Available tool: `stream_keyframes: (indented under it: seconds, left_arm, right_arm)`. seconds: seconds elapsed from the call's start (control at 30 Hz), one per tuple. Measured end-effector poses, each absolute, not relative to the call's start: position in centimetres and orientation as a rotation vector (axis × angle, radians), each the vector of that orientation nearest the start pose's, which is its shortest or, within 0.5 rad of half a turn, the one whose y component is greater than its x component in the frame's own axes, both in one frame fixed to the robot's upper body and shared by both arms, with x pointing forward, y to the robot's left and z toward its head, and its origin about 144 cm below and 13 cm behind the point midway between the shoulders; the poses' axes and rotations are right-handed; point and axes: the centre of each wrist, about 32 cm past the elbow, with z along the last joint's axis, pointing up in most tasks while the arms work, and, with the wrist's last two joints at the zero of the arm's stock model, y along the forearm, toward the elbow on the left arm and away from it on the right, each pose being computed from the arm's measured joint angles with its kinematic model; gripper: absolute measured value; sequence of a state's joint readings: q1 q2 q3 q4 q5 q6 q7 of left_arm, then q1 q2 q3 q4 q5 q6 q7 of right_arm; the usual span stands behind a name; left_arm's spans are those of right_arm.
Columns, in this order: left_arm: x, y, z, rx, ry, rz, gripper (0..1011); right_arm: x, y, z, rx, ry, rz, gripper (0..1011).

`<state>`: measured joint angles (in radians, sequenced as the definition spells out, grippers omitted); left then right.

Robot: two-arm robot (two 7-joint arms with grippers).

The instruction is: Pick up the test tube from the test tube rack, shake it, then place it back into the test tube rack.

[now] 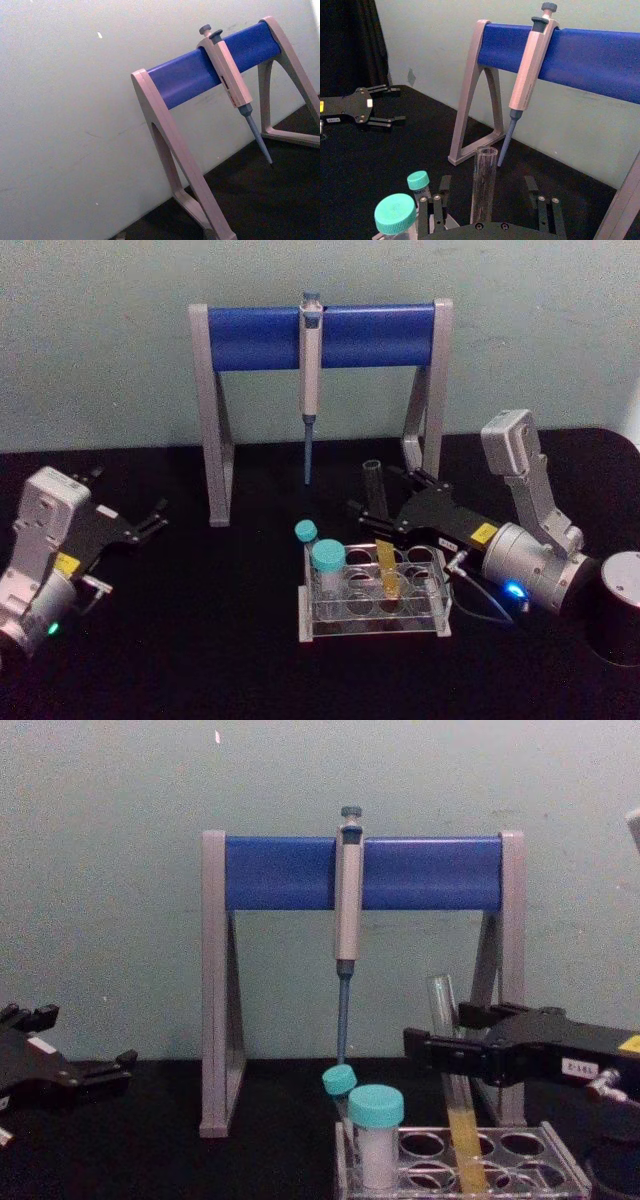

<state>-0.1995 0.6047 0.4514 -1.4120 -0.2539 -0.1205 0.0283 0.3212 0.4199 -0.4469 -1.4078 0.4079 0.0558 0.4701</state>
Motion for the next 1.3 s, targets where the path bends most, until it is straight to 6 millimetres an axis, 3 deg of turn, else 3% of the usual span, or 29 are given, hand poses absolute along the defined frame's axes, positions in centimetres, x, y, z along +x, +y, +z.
stream_keyframes:
  seconds: [0.23,0.7,0.8,1.3]
  left_arm:
    - [48.86,30.97,113.98,0.304,-0.285,1.248,1001]
    - [48.86,30.96,113.98,0.304,-0.285,1.248,1001]
    - [48.86,30.97,113.98,0.304,-0.285,1.248,1001]
    - [48.86,30.97,113.98,0.304,-0.285,1.248,1001]
  right_arm:
    - [52.62,-24.28,117.48,-0.131,-0.004,-0.772,758]
    - [52.62,-24.29,117.48,-0.131,-0.004,-0.772,274]
    - [52.62,-24.28,117.49,-0.13,-0.004,-0.772,232]
    - [52.62,-24.28,117.48,-0.13,-0.004,-0.772,232]
